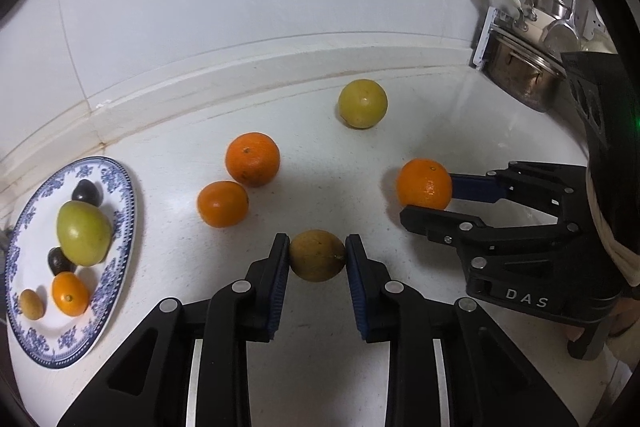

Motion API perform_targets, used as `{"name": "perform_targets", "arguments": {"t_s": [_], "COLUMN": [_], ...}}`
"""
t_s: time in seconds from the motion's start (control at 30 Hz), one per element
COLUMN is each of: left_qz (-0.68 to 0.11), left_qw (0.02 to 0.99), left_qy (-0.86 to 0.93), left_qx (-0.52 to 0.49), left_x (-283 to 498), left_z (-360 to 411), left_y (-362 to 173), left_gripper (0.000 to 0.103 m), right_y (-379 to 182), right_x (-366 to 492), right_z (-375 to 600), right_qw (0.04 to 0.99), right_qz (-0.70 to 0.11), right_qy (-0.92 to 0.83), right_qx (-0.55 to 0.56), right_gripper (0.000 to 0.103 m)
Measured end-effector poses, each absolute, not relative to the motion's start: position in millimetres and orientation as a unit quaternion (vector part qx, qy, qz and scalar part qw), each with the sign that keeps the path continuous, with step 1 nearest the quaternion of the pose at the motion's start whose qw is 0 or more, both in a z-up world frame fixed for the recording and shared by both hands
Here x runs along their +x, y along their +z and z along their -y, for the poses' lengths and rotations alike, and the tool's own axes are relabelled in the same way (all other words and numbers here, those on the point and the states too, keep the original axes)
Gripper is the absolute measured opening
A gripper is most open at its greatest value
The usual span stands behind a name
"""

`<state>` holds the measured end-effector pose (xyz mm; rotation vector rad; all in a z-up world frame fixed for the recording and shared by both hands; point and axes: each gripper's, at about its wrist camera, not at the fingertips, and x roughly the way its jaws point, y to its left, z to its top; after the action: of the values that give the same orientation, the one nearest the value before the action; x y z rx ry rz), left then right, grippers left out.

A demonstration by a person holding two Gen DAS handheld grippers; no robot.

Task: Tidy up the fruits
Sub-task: 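Close left gripper on kiwi while right gripper grasps the orange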

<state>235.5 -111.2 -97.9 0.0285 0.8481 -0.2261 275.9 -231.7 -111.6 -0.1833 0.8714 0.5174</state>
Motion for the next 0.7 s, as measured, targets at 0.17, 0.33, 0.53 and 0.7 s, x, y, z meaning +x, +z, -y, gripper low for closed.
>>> {"name": "perform_targets", "arguments": {"t_s": [0.17,0.33,0.53,0.7], "left_qz": [-0.401,-0.389,-0.377,-0.364], "left_qw": [0.91,0.916,0.922,0.928], "left_qy": [-0.105,-0.099,-0.093,-0.084], "left_qx": [0.009,0.002,-0.007,-0.01], "left_x": [225.6,212.7,195.3,175.5], "left_z": [105.4,97.4,90.0,78.5], "left_y": [-88.6,-77.2,-66.4,-56.0], "left_gripper": [0.028,0.028,0.028,0.028], "right_y": [-102.9,-90.6,-72.4,-57.4], "right_x": [263.7,250.9,231.3,215.1], "right_z": [229.7,224.8,215.1,205.1], "right_qw": [0.874,0.879,0.886,0.891], "right_qz": [-0.408,-0.396,-0.375,-0.357], "right_qy": [0.25,0.252,0.258,0.265], "right_qx": [-0.083,-0.085,-0.085,-0.088], "right_gripper": [0.041,0.041,0.041,0.041]}}
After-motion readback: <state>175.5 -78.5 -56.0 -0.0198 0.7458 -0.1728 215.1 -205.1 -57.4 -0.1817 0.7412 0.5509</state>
